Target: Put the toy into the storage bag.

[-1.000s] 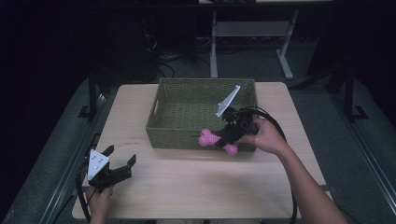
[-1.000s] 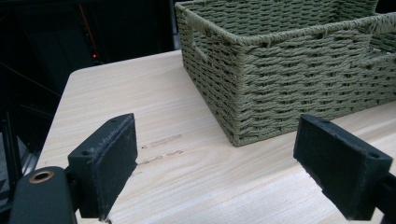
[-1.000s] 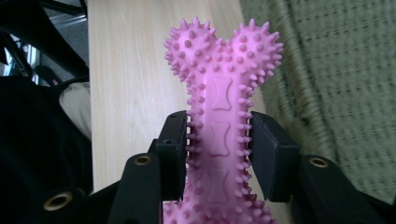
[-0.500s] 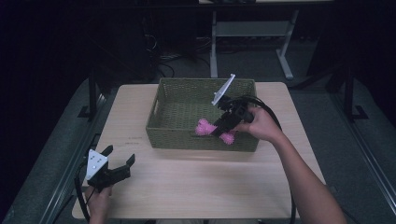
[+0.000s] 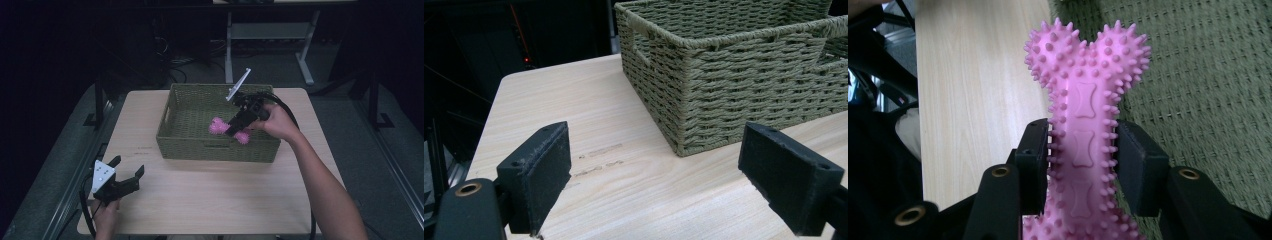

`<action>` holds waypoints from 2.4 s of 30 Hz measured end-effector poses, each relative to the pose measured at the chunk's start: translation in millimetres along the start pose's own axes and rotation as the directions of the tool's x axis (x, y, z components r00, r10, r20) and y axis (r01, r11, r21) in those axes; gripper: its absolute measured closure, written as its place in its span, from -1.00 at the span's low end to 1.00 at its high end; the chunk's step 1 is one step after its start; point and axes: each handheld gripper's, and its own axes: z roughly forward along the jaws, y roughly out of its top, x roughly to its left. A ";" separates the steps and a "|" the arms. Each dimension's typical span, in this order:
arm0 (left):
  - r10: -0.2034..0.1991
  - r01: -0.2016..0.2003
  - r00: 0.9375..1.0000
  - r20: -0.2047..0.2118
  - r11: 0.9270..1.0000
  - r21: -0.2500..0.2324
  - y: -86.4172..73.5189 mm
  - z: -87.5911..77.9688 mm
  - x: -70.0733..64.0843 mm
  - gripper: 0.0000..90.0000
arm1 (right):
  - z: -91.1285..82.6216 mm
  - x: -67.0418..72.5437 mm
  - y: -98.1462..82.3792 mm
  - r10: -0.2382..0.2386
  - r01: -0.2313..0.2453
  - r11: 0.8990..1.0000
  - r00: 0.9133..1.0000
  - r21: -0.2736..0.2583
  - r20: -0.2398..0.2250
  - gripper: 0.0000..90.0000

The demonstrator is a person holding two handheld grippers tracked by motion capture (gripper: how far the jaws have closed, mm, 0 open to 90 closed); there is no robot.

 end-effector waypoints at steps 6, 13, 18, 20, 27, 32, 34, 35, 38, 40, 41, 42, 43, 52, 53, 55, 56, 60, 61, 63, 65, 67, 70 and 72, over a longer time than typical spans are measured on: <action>0.001 -0.001 1.000 0.000 1.000 0.000 0.0 0.3 0.0 -0.71 | -4.4 -10.2 0.7 0.018 -0.018 1.000 1.000 -0.012 0.004 0.29; 0.000 0.000 1.000 0.000 1.000 -0.001 0.0 -0.2 0.4 -0.71 | -5.1 -22.9 2.1 0.049 -0.049 0.999 0.999 -0.012 0.007 0.29; -0.002 0.002 1.000 -0.001 1.000 -0.001 -0.1 -0.1 0.4 -0.71 | -3.5 -31.8 2.5 0.070 -0.070 0.998 0.997 -0.009 0.013 0.29; -0.002 0.002 1.000 0.001 1.000 0.000 -0.1 -0.1 0.5 -0.71 | -2.2 -34.9 2.3 0.075 -0.075 0.997 0.997 -0.006 0.015 0.29; -0.001 0.001 1.000 0.000 1.000 -0.001 -0.1 -0.3 0.7 -0.71 | 5.5 -45.9 1.0 0.100 -0.100 0.995 0.995 0.003 0.012 0.29; -0.004 0.004 1.000 0.001 1.000 -0.004 -0.2 -0.7 1.2 -0.71 | 12.7 -52.7 -0.1 0.121 -0.121 0.993 0.993 0.007 0.014 0.29; -0.007 0.007 1.000 0.002 1.000 -0.003 -0.2 -0.9 1.5 -0.71 | 15.4 -55.0 -0.1 0.125 -0.125 0.992 0.992 0.008 0.015 0.29; -0.005 0.005 1.000 0.001 1.000 -0.003 -0.2 -1.0 1.6 -0.71 | 16.7 -55.7 0.0 0.127 -0.127 0.992 0.992 0.012 0.018 0.29; -0.007 0.007 1.000 0.001 1.000 -0.004 -0.3 -1.1 1.8 -0.71 | 22.3 -58.1 -1.3 0.144 -0.145 0.989 0.989 0.029 0.017 0.29; -0.007 0.007 1.000 0.003 1.000 -0.004 -0.3 -1.0 1.7 -0.71 | 25.8 -59.8 -3.4 0.152 -0.153 0.988 0.988 0.026 0.013 0.29; -0.008 0.008 1.000 0.005 1.000 -0.004 -0.2 -0.8 1.5 -0.71 | 28.0 -61.2 -5.4 0.157 -0.158 0.987 0.987 0.027 0.016 0.29; -0.006 0.006 1.000 0.006 1.000 -0.003 -0.2 -0.6 1.2 -0.71 | 29.6 -62.2 -6.9 0.164 -0.164 0.986 0.986 0.029 0.017 0.29; -0.001 0.001 1.000 0.005 1.000 -0.002 0.0 -0.7 0.8 -0.71 | 31.0 -62.9 -8.1 0.168 -0.168 0.985 0.986 0.029 0.018 0.29; -0.001 0.001 1.000 0.006 1.000 -0.002 0.1 -0.5 0.5 -0.71 | 41.5 -65.6 -11.3 0.175 -0.176 0.982 0.984 0.067 0.022 0.29; -0.001 0.001 1.000 0.007 1.000 -0.002 0.2 -0.7 0.7 -0.71 | 42.5 -65.7 -11.4 0.176 -0.177 0.982 0.984 0.068 0.023 0.29; -0.001 0.001 1.000 0.006 1.000 -0.003 0.1 -0.7 0.8 -0.71 | 44.8 -66.3 -12.7 0.179 -0.180 0.982 0.984 0.065 0.021 0.29; -0.001 0.001 1.000 0.006 1.000 -0.002 0.1 -0.7 0.8 -0.71 | 45.7 -66.6 -13.3 0.181 -0.182 0.981 0.983 0.066 0.021 0.29; -0.001 0.001 1.000 0.009 1.000 -0.002 0.3 -0.1 0.1 -0.71 | 51.7 -68.0 -15.4 0.191 -0.192 0.978 0.981 0.078 0.023 0.29; 0.000 0.000 1.000 0.008 1.000 -0.001 0.3 -0.2 -0.2 -0.71 | 53.4 -68.3 -15.5 0.191 -0.192 0.978 0.981 0.083 0.024 0.29; 0.002 -0.002 1.000 0.007 1.000 -0.004 0.3 -0.4 -0.2 -0.71 | 56.1 -69.1 -16.0 0.193 -0.193 0.977 0.981 0.089 0.017 0.29; -0.001 0.001 1.000 0.006 1.000 -0.003 0.2 -0.6 0.5 -0.71 | 58.8 -69.6 -16.4 0.198 -0.199 0.975 0.980 0.096 0.018 0.29; -0.004 0.004 1.000 0.006 1.000 -0.003 0.1 -0.6 0.8 -0.71 | 60.3 -69.9 -17.1 0.201 -0.201 0.975 0.980 0.099 0.017 0.29; -0.001 0.001 1.000 0.007 1.000 -0.003 0.2 -0.4 0.4 -0.71 | 62.5 -71.0 -18.5 0.204 -0.205 0.973 0.979 0.109 0.021 0.28; 0.001 -0.001 1.000 0.009 1.000 -0.003 0.3 -0.3 0.1 -0.71 | 64.8 -71.1 -18.8 0.205 -0.206 0.971 0.979 0.124 0.022 0.28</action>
